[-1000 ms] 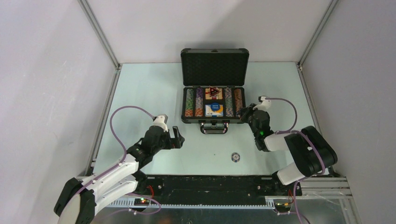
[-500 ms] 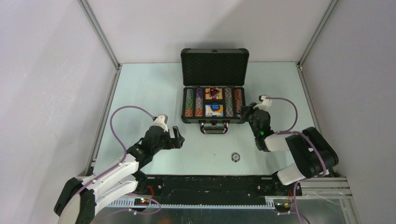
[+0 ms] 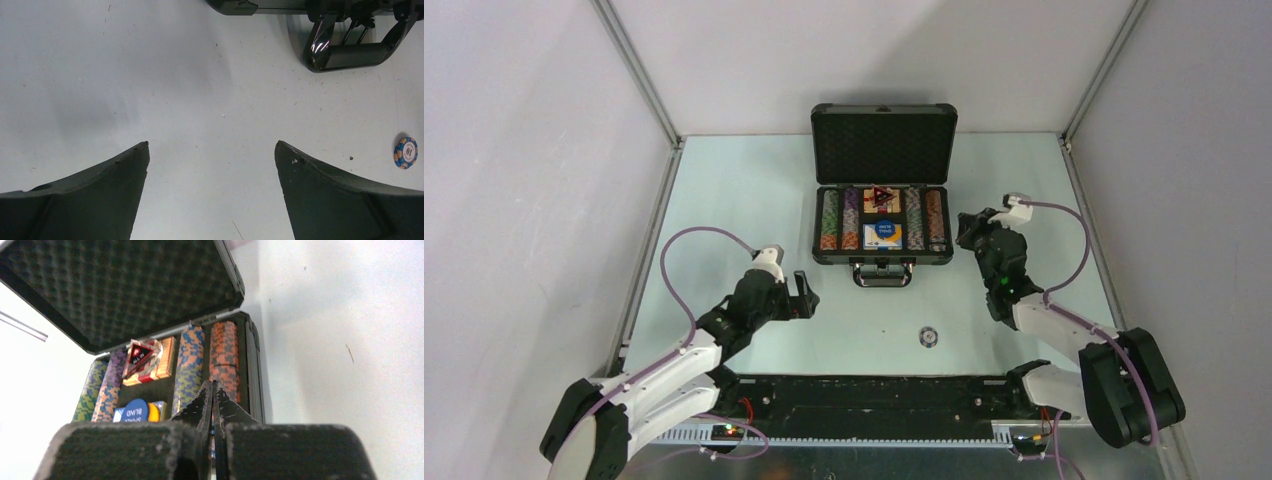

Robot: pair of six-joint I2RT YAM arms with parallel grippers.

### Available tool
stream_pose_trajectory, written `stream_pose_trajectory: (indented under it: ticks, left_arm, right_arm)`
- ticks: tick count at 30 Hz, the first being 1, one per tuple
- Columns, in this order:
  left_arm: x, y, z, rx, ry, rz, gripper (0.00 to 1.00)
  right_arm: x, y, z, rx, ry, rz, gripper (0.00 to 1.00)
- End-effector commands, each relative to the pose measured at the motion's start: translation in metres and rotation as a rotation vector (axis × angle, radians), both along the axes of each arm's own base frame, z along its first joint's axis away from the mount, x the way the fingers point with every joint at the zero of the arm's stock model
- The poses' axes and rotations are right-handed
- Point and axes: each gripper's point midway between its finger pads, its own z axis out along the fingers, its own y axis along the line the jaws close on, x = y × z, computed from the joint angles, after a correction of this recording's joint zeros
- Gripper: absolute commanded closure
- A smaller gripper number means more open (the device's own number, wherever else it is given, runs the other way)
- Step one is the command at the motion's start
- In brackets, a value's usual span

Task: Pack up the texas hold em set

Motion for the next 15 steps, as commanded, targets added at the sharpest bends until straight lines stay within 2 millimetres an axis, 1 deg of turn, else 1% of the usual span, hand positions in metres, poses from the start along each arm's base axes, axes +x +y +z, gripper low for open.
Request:
stream_pose_trajectory:
  ticks: [1, 2, 4, 5, 7, 8, 9, 10, 11, 12, 13, 14, 15]
  left_arm:
    - [0.015, -0.005, 0.022, -0.017, -0.072, -0.001, 0.00]
    - [0.015, -0.005, 0.022, -0.016, -0.072, -0.002, 0.00]
    - [0.015, -0.005, 0.022, -0.017, -0.073, -0.002, 0.00]
    - [0.015, -0.005, 0.022, -0.016, -0.073, -0.003, 0.00]
    - [0.015, -0.005, 0.022, -0.017, -0.073, -0.004, 0.00]
    - [0.015, -0.005, 0.022, -0.017, -0.074, -0.004, 0.00]
    - [0.015, -0.005, 0.022, -0.017, -0.073, -0.003, 0.00]
    - [0.015, -0.005, 0.022, -0.016, -0.073, -0.003, 0.00]
    - [0.015, -0.005, 0.022, -0.016, -0.073, -0.003, 0.00]
    - [0.015, -0.005, 0.022, -0.016, -0.074, -0.003, 0.00]
    - [0.015, -0.005, 0.022, -0.017, -0.074, -0.003, 0.00]
    - [0.015, -0.005, 0.022, -0.016, -0.073, -0.004, 0.00]
    - [0.015, -0.005, 0.022, -0.016, -0.072, -0.003, 0.00]
  right_arm:
    - [-0.014, 0.004, -0.020, 0.034, 0.124, 0.005, 1.00]
    - [-0.016, 0.005, -0.022, 0.040, 0.138, 0.012, 1.00]
    - [-0.022, 0.006, -0.027, 0.061, 0.174, 0.010, 0.89]
    - [-0.026, 0.005, -0.029, 0.076, 0.196, 0.005, 0.80]
    - [-0.032, 0.003, -0.030, 0.106, 0.220, -0.006, 0.72]
    - [-0.035, 0.003, -0.033, 0.119, 0.240, -0.008, 0.71]
    - [-0.037, 0.003, -0.030, 0.127, 0.238, -0.004, 0.71]
    - [-0.041, 0.004, -0.035, 0.133, 0.266, 0.006, 0.73]
    - [-0.042, 0.004, -0.034, 0.138, 0.278, 0.012, 0.77]
    - [-0.046, 0.004, -0.043, 0.139, 0.322, 0.015, 0.79]
    - [-0.046, 0.004, -0.044, 0.141, 0.338, 0.016, 0.84]
    - [-0.049, 0.004, -0.051, 0.142, 0.376, 0.023, 0.86]
    - [-0.049, 0.005, -0.052, 0.144, 0.386, 0.030, 0.90]
